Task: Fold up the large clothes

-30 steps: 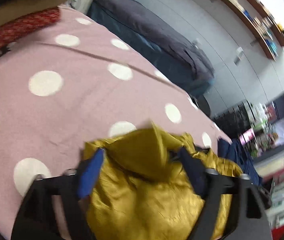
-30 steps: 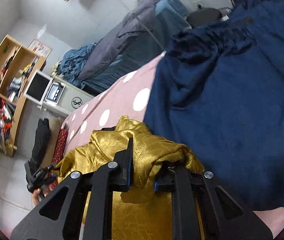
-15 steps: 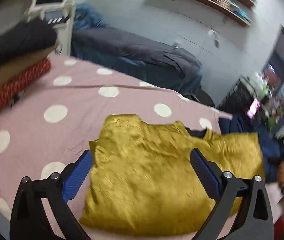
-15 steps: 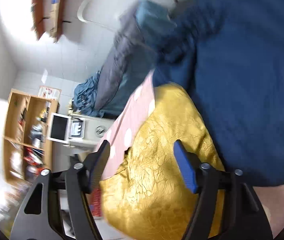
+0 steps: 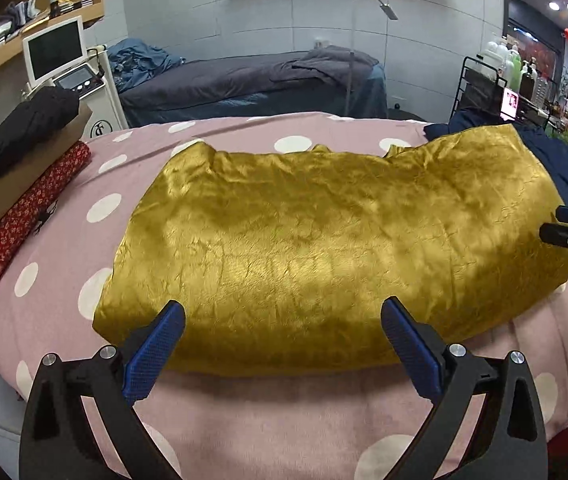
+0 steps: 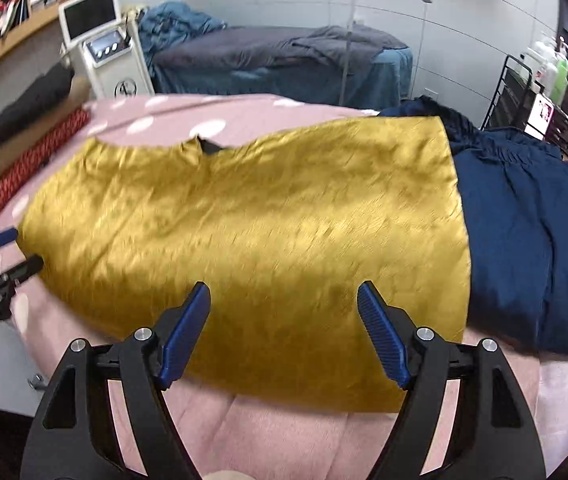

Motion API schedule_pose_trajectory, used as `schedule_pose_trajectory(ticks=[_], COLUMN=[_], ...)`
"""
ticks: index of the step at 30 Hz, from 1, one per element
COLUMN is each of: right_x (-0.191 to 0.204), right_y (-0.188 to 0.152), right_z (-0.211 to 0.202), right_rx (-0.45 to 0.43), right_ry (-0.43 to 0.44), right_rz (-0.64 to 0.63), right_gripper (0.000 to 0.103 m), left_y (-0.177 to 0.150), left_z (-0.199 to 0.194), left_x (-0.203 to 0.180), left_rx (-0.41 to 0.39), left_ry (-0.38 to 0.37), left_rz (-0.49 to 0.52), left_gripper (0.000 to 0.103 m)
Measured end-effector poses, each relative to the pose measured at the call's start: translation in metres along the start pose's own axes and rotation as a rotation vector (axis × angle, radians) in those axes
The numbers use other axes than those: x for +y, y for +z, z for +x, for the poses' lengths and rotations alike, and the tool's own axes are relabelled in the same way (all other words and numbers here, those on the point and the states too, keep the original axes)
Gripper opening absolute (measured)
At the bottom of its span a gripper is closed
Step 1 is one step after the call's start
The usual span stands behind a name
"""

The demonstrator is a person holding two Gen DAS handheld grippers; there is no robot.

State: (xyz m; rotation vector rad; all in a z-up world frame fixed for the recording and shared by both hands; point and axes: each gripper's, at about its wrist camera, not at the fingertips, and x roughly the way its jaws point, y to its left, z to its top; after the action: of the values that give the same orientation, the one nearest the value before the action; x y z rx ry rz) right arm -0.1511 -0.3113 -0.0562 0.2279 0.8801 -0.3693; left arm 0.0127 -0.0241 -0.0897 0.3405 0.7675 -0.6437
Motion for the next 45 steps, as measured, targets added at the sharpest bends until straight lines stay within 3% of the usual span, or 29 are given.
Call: schedule_pose_trajectory(ticks=[6,12,20,28,36,45], right_x=[0.002,0.006,0.009,0.012,0.017,0.015], right_y=[-0.003,0.007,0.011,0.008,0.003,-0.002], right_z=[0.018,0.038,0.056,0.068,0.081,0.088], right_rx=[0.067,0.119,0.166,0.176,0.172,0.149], right_ry=[-0.020,-0.048,-0.095,-0.125,-0.154,-0.153], right_rz=[0.002,0.013,-0.002,-0.010,-0.022,-0.003], right_gripper=[0.076,0.078,0.085,0.087,0.097,0.097], left_y=[0.008,0.028,0.027,0.025,0.021,0.020], left_z=[0.036,0.060,0.096,0.104,0.103,0.104], left_x=[0.019,0.015,0.022,0.016,0.010,0.009], left_rx=[0.083,0.119,0.214,0.225,0.198,0.187], left_ry=[0.025,0.076,0.069,0.091,0.125,0.135], left_rz=[-0.122,-0.113,-0.165,-0.128,-0.109,-0.104], left_gripper=[0.096,0.098,0.098,0.098,0.098,0.098])
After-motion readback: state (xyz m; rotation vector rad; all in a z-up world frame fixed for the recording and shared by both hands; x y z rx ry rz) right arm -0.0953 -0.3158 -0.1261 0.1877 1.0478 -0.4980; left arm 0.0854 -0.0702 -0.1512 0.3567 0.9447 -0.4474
